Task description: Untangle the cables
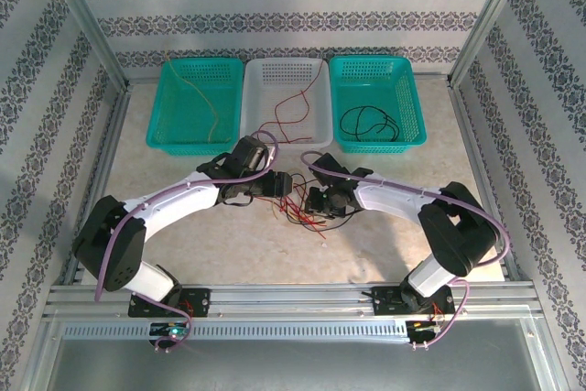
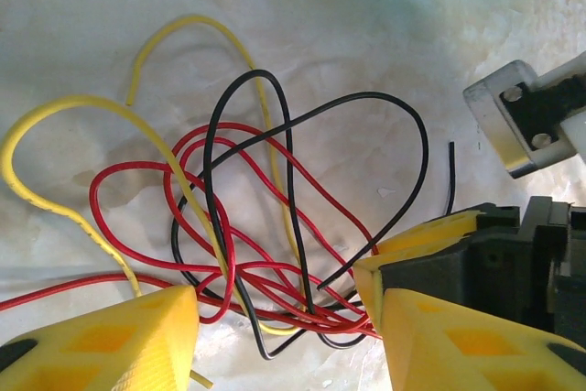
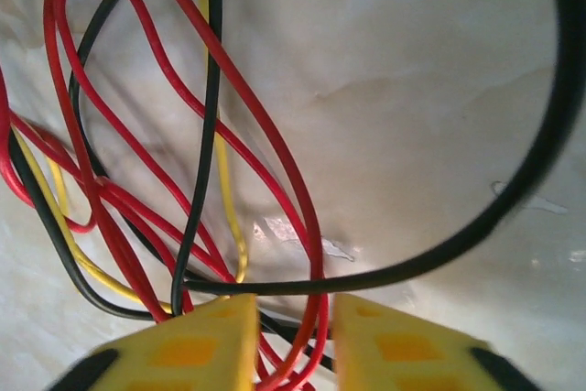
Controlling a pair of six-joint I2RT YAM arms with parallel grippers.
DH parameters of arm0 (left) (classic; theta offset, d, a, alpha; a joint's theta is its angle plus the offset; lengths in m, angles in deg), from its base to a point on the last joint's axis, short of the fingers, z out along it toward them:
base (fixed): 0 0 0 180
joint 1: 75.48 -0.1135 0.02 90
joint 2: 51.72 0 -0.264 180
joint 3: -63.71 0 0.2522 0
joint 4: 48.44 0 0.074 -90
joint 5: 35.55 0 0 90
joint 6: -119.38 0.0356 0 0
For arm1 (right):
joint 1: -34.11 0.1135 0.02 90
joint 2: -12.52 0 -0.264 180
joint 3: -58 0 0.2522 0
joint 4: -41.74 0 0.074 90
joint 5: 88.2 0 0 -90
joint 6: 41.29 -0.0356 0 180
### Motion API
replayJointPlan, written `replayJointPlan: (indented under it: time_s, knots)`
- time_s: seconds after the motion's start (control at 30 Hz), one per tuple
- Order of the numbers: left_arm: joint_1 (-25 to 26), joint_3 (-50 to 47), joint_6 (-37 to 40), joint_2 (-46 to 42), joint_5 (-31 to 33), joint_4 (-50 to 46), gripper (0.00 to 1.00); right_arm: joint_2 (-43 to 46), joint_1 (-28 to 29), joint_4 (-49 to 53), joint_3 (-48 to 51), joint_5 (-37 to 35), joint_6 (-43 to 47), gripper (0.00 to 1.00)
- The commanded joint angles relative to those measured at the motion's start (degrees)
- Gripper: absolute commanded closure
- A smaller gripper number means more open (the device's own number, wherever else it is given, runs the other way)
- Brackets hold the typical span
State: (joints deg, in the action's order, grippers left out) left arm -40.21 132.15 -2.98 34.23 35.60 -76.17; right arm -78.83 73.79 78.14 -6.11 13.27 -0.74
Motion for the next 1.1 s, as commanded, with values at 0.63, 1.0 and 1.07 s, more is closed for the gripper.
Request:
replayJointPlan:
  time_s: [0.63,1.0,1.07]
  knots:
    - [2.1,1.5,2.7,5.3,5.0,-1.7,0.47,20.3,7.5,11.6,-17.3,-1.9,10.4,1.00]
    - [2.1,-2.7,-0.3,4.4,2.9,2.4,0.54,28.5,5.3,13.2,-30.2,-5.7,17.4,0.99]
    - [2.1,-2.8,-0.7,4.7,2.6,2.7,0.55,29.0,5.1,13.4,-32.7,-6.9,19.0,0.99]
